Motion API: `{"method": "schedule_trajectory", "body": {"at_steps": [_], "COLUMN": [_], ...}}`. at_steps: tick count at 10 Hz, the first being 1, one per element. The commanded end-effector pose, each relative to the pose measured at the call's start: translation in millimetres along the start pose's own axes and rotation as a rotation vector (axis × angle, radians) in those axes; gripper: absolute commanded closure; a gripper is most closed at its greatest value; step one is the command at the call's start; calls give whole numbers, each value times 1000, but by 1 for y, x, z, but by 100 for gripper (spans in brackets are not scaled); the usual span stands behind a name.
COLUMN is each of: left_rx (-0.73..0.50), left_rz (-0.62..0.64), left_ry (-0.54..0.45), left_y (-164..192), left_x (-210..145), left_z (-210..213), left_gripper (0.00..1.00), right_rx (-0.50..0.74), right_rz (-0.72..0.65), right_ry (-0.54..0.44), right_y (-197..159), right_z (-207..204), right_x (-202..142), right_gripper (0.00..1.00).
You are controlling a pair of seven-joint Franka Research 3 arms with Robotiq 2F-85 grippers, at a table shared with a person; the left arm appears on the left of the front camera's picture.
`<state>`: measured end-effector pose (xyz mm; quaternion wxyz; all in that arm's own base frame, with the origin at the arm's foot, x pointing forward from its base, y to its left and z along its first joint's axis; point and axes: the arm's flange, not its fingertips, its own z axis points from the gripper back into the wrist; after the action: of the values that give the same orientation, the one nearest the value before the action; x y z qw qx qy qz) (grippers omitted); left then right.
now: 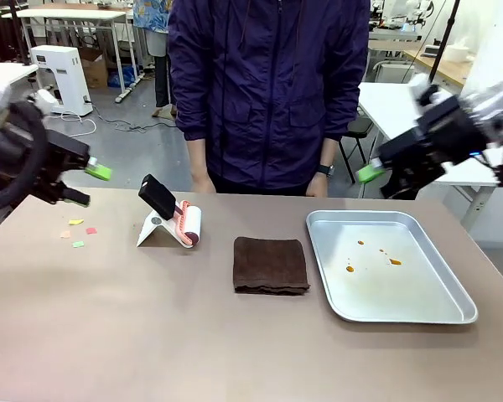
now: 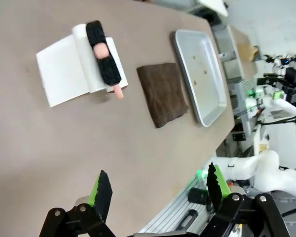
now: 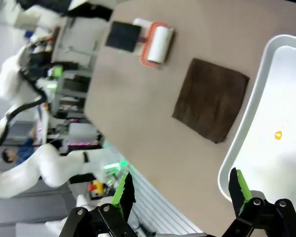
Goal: Clean the surface of the table.
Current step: Hold the Lint Roller with your left hand and the towel with your right hand.
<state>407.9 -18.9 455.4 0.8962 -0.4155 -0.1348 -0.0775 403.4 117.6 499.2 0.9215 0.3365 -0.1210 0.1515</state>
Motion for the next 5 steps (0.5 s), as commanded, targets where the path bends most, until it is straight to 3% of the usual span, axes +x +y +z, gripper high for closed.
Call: {"method": "schedule_trajectory", "body": {"at_steps": [1,5], "left_rx": [66,59], "left_rz": [16,25], "left_ry": [24,70], "left_y": [-8,9], "left_x": [8,16], "left_z": [-12,-22], "left_gripper": [0,0], "right_rx": [-138,-256], "right_rz": [-90,-314], "right_ry": [31,18], "right_y": [16,39], "right_z": [-44,-145], "right_x": [22,15], "right_gripper": [0,0]}}
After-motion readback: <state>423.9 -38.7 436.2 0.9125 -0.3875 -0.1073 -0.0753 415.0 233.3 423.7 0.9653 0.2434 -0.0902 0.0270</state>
